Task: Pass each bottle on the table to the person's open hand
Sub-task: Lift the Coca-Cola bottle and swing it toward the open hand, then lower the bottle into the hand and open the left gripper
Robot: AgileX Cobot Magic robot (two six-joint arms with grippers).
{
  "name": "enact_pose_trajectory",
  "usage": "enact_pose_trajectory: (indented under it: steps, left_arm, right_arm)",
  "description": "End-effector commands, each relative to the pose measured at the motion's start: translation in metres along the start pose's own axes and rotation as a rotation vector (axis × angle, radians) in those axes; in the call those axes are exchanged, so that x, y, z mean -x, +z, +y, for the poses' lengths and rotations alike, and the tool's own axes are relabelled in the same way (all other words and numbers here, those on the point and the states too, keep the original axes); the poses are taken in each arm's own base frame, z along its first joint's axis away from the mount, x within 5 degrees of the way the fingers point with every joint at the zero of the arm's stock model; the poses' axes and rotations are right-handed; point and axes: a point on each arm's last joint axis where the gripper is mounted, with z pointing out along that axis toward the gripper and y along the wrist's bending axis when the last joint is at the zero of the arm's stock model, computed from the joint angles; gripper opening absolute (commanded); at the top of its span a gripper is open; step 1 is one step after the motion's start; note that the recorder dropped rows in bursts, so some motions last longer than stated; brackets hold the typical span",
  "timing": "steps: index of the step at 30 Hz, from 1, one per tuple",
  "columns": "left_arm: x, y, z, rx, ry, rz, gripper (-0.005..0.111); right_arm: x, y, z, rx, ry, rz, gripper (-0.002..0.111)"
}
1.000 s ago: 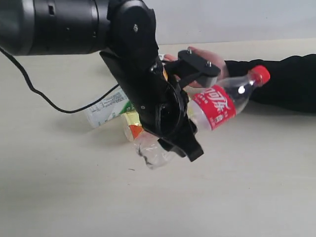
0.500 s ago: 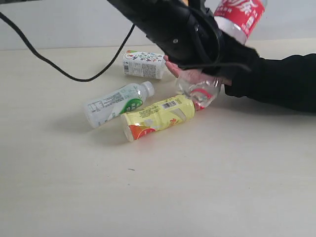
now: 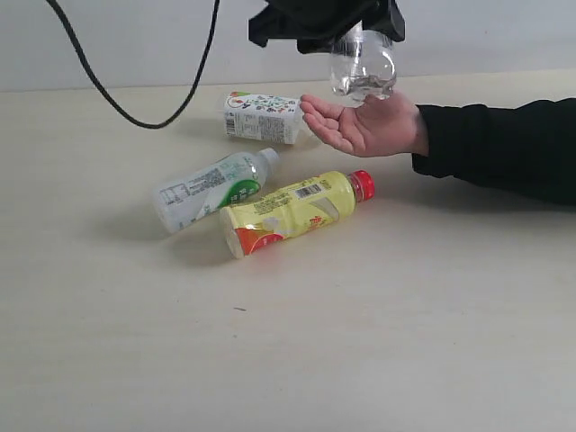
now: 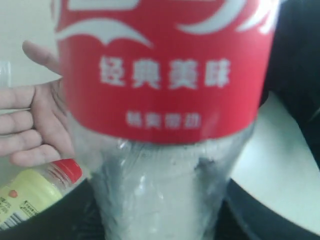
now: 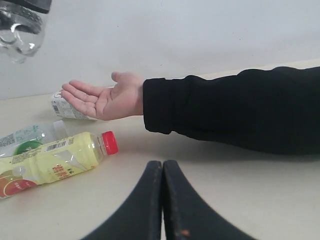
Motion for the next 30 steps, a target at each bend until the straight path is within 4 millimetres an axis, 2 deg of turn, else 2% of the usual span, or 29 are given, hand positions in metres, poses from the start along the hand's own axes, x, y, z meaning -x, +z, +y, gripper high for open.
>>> enact_pose_trajectory:
  steps: [1, 8, 12, 16, 19, 22, 24, 28, 30]
  left_arm:
    - [0.004, 0.027, 0.016, -0.047, -0.159, 0.040, 0.000]
    - [0.010, 0.062, 0.029, -0.082, -0.245, 0.060, 0.000]
    - [0.014, 0.074, 0.040, -0.165, -0.339, 0.127, 0.000]
    - [0.016, 0.086, 0.058, -0.231, -0.415, 0.173, 0.000]
    - [0.015, 0.097, 0.079, -0.199, -0.438, 0.176, 0.000]
    - [0.016, 0.101, 0.089, -0.184, -0.442, 0.167, 0.000]
    - [0.016, 0.104, 0.096, -0.181, -0.451, 0.161, 0.004]
    - [0.011, 0.114, 0.106, -0.160, -0.467, 0.162, 0.040]
    - [0.012, 0.115, 0.107, -0.157, -0.462, 0.153, 0.052]
  right_arm:
    - [0.000, 0.000, 0.000, 0.000, 0.000, -0.010, 0.000]
    - [0.000, 0.000, 0.000, 0.000, 0.000, -0.010, 0.000]
    - [0.000, 0.000, 0.000, 0.000, 0.000, -0.010, 0.000]
    - [0.000, 0.000, 0.000, 0.000, 0.000, -0.010, 0.000]
    - [0.000, 0.000, 0.000, 0.000, 0.000, -0.010, 0.000]
    - [0.000, 0.000, 0.000, 0.000, 0.000, -0.010, 0.000]
    - [0.000, 0.000, 0.000, 0.000, 0.000, -0.010, 0.000]
    - [0.000, 0.000, 0.000, 0.000, 0.000, -0.010, 0.000]
    - [0.000, 0.000, 0.000, 0.000, 0.000, -0.010, 0.000]
